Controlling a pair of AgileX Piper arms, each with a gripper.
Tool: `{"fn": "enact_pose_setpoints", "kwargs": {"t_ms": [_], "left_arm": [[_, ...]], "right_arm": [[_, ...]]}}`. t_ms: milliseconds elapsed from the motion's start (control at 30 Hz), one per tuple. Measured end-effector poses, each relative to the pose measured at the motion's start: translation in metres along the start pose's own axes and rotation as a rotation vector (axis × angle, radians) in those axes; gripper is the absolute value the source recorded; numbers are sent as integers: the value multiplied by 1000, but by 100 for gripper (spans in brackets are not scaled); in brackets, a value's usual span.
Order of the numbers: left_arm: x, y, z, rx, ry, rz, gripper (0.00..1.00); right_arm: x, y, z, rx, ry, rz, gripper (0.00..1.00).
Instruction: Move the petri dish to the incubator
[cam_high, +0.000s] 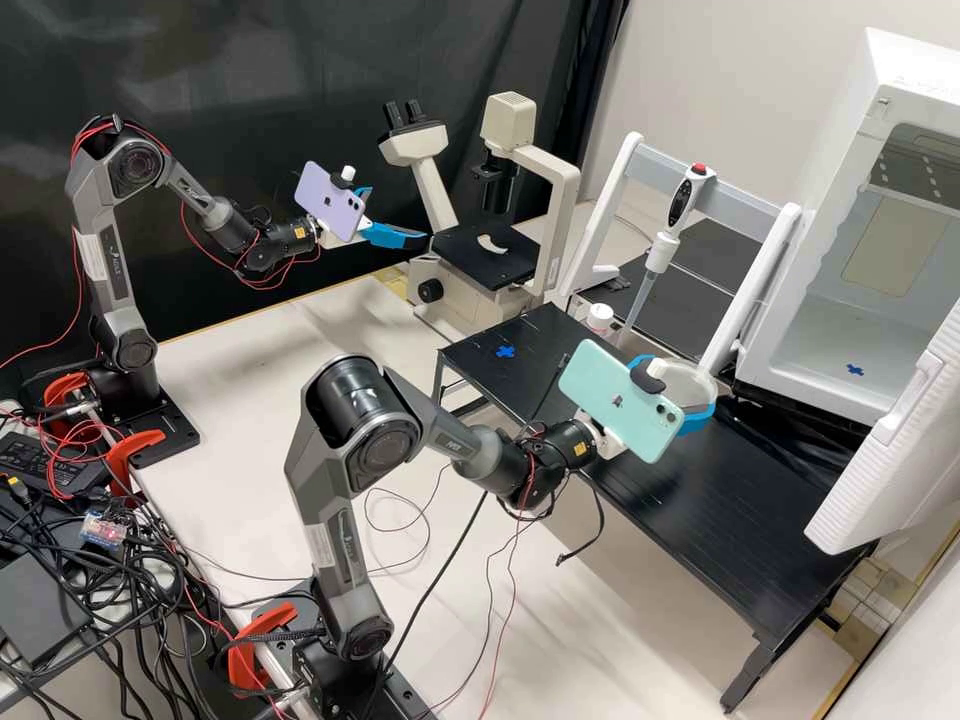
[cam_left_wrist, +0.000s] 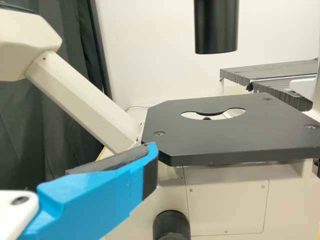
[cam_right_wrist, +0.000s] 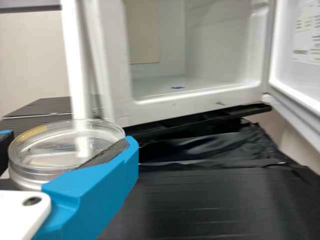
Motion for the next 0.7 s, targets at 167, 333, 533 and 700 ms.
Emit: {"fn": "enact_pose_setpoints", "kwargs": {"t_ms": [167,333,533,700], "left_arm": [[0,0,0,0,0,0,100],[0,0,0,0,0,0,100],[0,0,0,0,0,0,100],[0,0,0,0,0,0,100]], "right_arm": [[14,11,6,-16,-42,13,0],[33,27,13,-34,-67,51,0],[65,47,13,-77,-84,97,0],[92,66,9,-111,-99,159,0]]}}
